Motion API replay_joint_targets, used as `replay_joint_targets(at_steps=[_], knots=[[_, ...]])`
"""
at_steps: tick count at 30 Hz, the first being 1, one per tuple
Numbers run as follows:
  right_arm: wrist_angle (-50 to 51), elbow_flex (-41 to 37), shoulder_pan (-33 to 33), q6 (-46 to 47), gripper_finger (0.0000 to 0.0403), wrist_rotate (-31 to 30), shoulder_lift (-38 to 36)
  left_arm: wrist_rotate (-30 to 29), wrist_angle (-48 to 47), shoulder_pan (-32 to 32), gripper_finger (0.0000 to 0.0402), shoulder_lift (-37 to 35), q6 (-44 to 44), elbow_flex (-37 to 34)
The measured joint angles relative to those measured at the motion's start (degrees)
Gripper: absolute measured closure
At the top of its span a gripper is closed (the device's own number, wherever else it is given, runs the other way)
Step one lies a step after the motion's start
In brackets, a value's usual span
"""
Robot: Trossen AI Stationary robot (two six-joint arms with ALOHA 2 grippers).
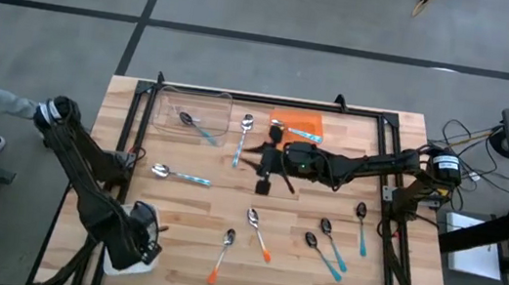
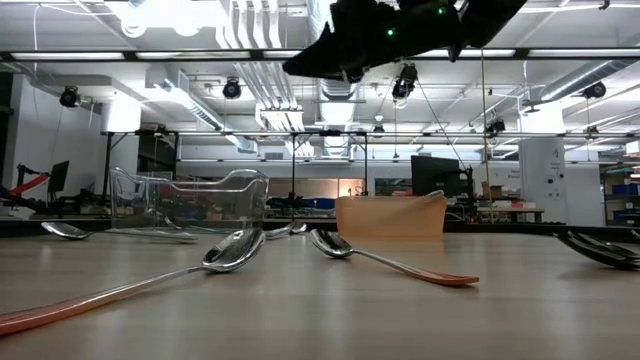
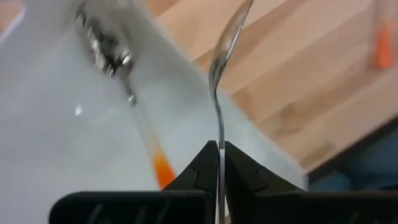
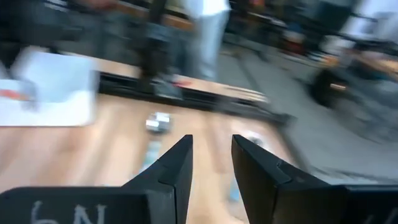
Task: Sort silverware by color (type)
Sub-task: Put the orange spoon into the white bin
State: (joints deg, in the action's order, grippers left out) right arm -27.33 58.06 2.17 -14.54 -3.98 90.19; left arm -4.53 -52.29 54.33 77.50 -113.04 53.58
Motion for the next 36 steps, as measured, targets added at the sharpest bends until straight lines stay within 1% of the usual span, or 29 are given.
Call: replay_joint_targets(at_steps=[1,3,6,11,13,14,18,21,23,25,27,29,32,34,36], knots=[[0.04,0.00,0.00,0.49,0.0303,2.02,-0.01,-1.05,0.00,0.00,0.0401,-0.84,0.34,0.00],[0.63,0.00,-0.04,1.65,0.0307,3.51,-0.01,-1.99,-0.26,0.02,0.0401,-2.44,0.20,-0.22],[3.00,0.00,0.08,1.39,0.0311,3.47,0.00,-1.65,-0.71,0.02,0.0401,-4.00,-2.54,-0.79],[4.34,-0.07,0.62,1.06,0.0314,3.43,0.02,2.56,-0.31,0.10,0.0401,-5.09,-4.43,-0.79],[4.39,-0.07,0.75,1.76,0.0312,3.47,0.02,1.80,-0.42,0.15,0.0401,-5.41,-2.75,-0.04],[4.38,-0.12,0.76,1.96,0.0311,3.47,0.02,0.24,-0.26,0.17,0.0401,-5.58,-0.79,0.63],[4.51,-0.33,0.76,1.96,0.0309,5.59,0.11,-9.37,-0.20,-0.02,0.0401,-5.56,8.16,3.79],[2.96,-0.34,0.76,1.98,0.0313,10.35,0.89,-18.27,-0.16,-0.82,0.0401,-5.56,14.20,6.07],[-0.79,-0.37,0.76,2.15,0.0316,15.01,2.14,-25.54,-0.12,-1.79,0.0401,-5.56,19.43,7.50],[-4.28,-0.37,0.74,3.64,0.0315,19.96,3.16,-33.26,1.30,-3.08,0.0401,-5.56,27.02,8.79],[-7.82,-0.37,0.72,5.43,0.0310,22.62,4.04,-38.92,4.39,-5.03,0.0401,-5.61,37.24,9.97],[-8.53,-0.37,0.68,6.81,0.0301,23.07,4.11,-41.02,7.41,-7.34,0.0401,-5.82,47.82,10.92],[-9.70,-0.37,0.68,11.25,0.0282,23.09,4.11,-41.05,11.43,-11.46,0.0401,-6.06,61.24,12.40],[-11.28,-0.37,0.59,14.15,0.0267,23.31,4.11,-40.73,11.82,-13.98,0.0401,-6.03,67.40,13.12],[-12.85,-0.37,0.14,15.63,0.0252,23.49,4.11,-38.95,11.73,-16.23,0.0401,-5.99,71.78,13.26]])
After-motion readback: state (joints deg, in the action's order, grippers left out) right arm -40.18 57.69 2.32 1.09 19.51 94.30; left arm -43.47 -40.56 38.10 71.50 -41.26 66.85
